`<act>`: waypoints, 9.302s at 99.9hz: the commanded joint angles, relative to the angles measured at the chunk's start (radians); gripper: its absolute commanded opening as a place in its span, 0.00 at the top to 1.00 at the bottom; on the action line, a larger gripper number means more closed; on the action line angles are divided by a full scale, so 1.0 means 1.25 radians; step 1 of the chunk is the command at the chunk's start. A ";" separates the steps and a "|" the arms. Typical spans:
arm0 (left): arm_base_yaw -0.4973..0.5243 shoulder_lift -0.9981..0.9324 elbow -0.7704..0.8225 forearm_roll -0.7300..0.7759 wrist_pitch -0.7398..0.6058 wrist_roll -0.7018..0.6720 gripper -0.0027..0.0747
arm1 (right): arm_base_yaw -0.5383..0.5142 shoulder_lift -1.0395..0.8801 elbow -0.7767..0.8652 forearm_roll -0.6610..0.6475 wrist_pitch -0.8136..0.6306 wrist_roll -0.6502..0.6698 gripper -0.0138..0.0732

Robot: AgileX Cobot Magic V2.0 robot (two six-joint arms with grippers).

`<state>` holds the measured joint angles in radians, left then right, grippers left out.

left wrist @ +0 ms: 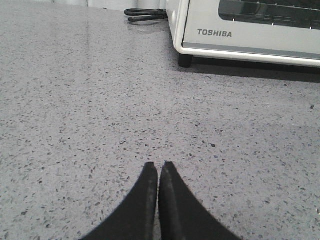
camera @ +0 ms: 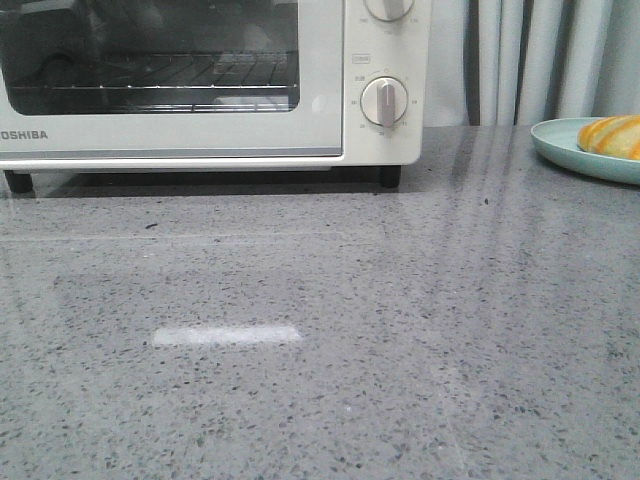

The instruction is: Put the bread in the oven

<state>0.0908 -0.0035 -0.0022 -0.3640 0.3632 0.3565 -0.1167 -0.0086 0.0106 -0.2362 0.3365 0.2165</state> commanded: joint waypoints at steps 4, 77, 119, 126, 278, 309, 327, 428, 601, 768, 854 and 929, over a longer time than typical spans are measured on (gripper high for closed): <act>0.002 -0.024 0.022 -0.013 -0.046 -0.004 0.99 | -0.006 -0.017 0.011 -0.004 -0.027 -0.006 0.92; 0.002 -0.024 0.022 -0.013 -0.046 -0.004 0.99 | -0.006 -0.017 0.010 -0.004 -0.027 -0.006 0.92; 0.002 -0.024 0.020 -0.582 -0.096 -0.004 0.99 | -0.006 -0.017 0.010 -0.087 -0.555 -0.006 0.92; 0.002 -0.024 0.020 -0.661 -0.118 -0.004 0.99 | -0.006 -0.017 0.010 -0.069 -0.639 0.009 0.92; -0.360 0.908 -0.770 -0.741 -0.159 0.729 0.99 | 0.375 0.408 -0.397 -0.099 -0.195 0.174 0.92; -0.359 0.959 -0.770 -0.738 -0.223 0.729 0.99 | 0.375 0.409 -0.397 -0.099 -0.195 0.174 0.92; -0.359 0.976 -0.767 -0.724 -0.221 0.729 0.99 | 0.375 0.411 -0.397 -0.099 -0.195 0.174 0.92; -0.359 0.721 -0.381 -0.713 -0.073 0.729 0.99 | 0.375 0.422 -0.397 -0.099 -0.248 0.174 0.92; -0.359 0.330 -0.364 -0.743 0.090 0.724 0.99 | 0.186 1.039 -0.995 -0.104 0.280 0.162 0.46; -0.359 0.330 -0.364 -0.766 0.144 0.724 0.99 | 0.447 0.955 -1.113 0.034 -0.098 0.047 0.92; -0.359 0.330 -0.364 -0.766 0.169 0.724 0.99 | 0.769 1.338 -1.182 0.033 -0.024 -0.047 0.92; -0.359 0.330 -0.364 -0.766 0.194 0.724 0.99 | 0.708 1.342 -1.182 0.056 -0.083 -0.003 0.11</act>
<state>-0.3550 0.4023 -0.4289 -1.2736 0.6212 1.2703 0.7736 1.7275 -1.4355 -0.1648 0.2875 0.2077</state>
